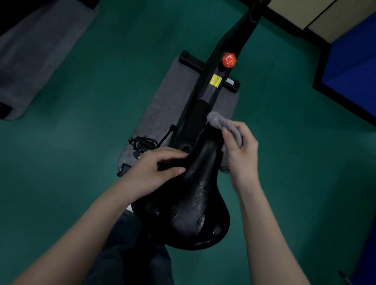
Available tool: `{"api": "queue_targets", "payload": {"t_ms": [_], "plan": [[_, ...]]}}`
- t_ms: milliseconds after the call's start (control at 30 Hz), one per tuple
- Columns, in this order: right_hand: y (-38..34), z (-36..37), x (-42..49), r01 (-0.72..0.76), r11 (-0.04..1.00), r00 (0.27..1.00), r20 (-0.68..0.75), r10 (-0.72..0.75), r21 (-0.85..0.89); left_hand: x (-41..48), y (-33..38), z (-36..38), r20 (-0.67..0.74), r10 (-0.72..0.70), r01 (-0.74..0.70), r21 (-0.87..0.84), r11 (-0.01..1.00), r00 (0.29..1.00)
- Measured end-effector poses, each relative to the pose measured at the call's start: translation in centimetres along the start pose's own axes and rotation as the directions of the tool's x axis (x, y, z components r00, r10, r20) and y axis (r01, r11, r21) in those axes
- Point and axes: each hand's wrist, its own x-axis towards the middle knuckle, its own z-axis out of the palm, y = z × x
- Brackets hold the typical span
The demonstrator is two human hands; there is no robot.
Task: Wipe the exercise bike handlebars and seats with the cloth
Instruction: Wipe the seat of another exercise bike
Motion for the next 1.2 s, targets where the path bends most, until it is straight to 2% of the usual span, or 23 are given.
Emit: {"api": "queue_targets", "payload": {"t_ms": [133,300,400,533,600,700,733,767,900,967,1067,1200], "plan": [[0.0,0.0,-3.6,-0.027,1.0,0.984,-0.175,0.027,0.004,0.0,0.0,0.0,-0.004,-0.011,0.011,-0.012,1.0,1.0],[1.6,-0.2,-8.5,-0.074,0.993,0.979,-0.195,0.056,-0.088,0.1,0.2,-0.1,-0.005,-0.011,0.011,-0.001,1.0,1.0],[1.9,-0.2,-9.8,0.025,0.97,0.974,-0.214,-0.078,-0.241,0.1,0.3,-0.1,-0.006,-0.004,0.004,0.002,1.0,1.0],[2.2,-0.5,-13.1,0.154,0.887,0.97,-0.106,-0.221,-0.435,-0.1,0.1,-0.1,-0.001,0.011,-0.011,0.019,1.0,1.0],[2.1,-0.4,-13.2,0.156,0.883,0.962,-0.133,-0.237,-0.443,-0.2,0.2,0.0,0.003,0.02,-0.02,0.036,0.999,1.0],[1.1,1.3,-11.4,0.114,0.919,0.932,-0.28,-0.231,-0.378,-0.5,0.3,0.0,-0.002,0.023,-0.023,0.074,0.997,1.0],[0.8,2.1,-10.9,0.132,0.919,0.926,-0.285,-0.248,-0.371,-0.6,0.4,-0.1,-0.009,0.027,-0.027,0.08,0.996,1.0],[0.5,2.9,-10.8,0.167,0.903,0.927,-0.249,-0.281,-0.395,-0.8,0.4,-0.1,-0.014,0.034,-0.032,0.082,0.996,0.999],[0.8,3.3,-12.1,0.368,0.741,0.913,0.068,-0.402,-0.561,-2.4,0.0,-0.7,-0.013,0.03,-0.029,0.095,0.995,0.999],[1.1,2.5,-11.3,0.39,0.711,0.898,0.072,-0.434,-0.585,-3.6,-0.2,-1.1,-0.008,0.0,0.0,0.038,0.999,1.0],[0.7,2.6,-9.8,0.32,0.744,0.903,-0.05,-0.427,-0.586,-5.2,-0.9,-1.5,0.002,-0.028,0.029,-0.02,0.999,1.0],[0.7,3.9,-11.9,0.395,0.697,0.907,0.136,-0.398,-0.598,-6.3,-1.6,-1.2,0.014,-0.011,0.011,0.016,1.0,1.0]]}}
